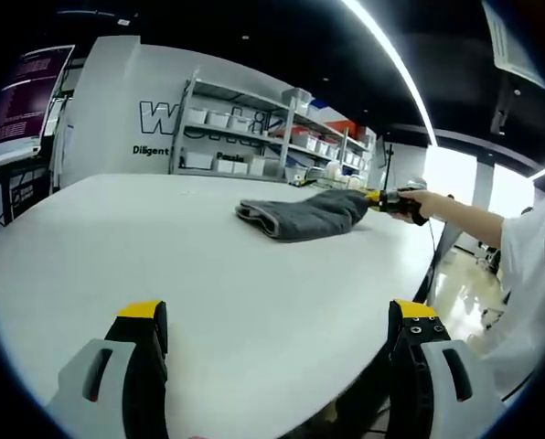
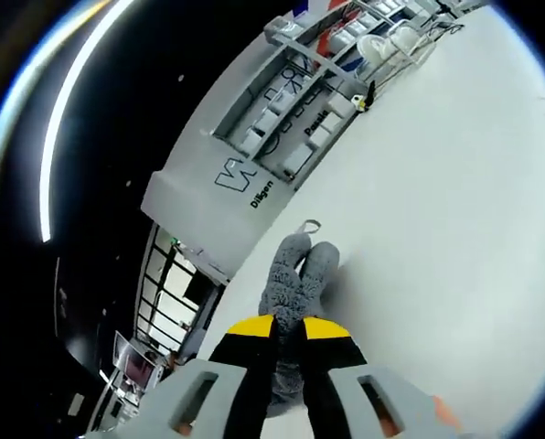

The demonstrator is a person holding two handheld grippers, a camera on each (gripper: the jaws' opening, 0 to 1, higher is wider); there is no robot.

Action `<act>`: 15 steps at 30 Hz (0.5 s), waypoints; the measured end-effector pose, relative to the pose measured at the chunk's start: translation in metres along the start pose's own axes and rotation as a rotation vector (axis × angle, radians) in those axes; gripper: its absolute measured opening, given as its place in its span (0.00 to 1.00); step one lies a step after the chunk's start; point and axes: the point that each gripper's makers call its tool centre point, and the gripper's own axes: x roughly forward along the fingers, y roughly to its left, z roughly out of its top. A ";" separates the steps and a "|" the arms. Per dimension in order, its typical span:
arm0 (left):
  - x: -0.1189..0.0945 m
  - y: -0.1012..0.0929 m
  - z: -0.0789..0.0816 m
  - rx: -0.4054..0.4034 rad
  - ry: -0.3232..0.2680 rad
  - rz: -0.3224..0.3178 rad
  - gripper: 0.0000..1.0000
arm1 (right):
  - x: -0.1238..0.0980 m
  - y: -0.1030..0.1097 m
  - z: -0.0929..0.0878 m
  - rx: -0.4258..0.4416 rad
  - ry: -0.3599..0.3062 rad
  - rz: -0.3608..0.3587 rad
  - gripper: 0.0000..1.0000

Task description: Open the folded towel by lifting each exposed corner and separating the folded layers until the towel lies flat within the target outline without major curled edges

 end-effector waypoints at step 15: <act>0.001 0.003 -0.002 -0.010 -0.002 0.001 0.99 | -0.008 -0.032 -0.008 -0.211 0.090 0.009 0.09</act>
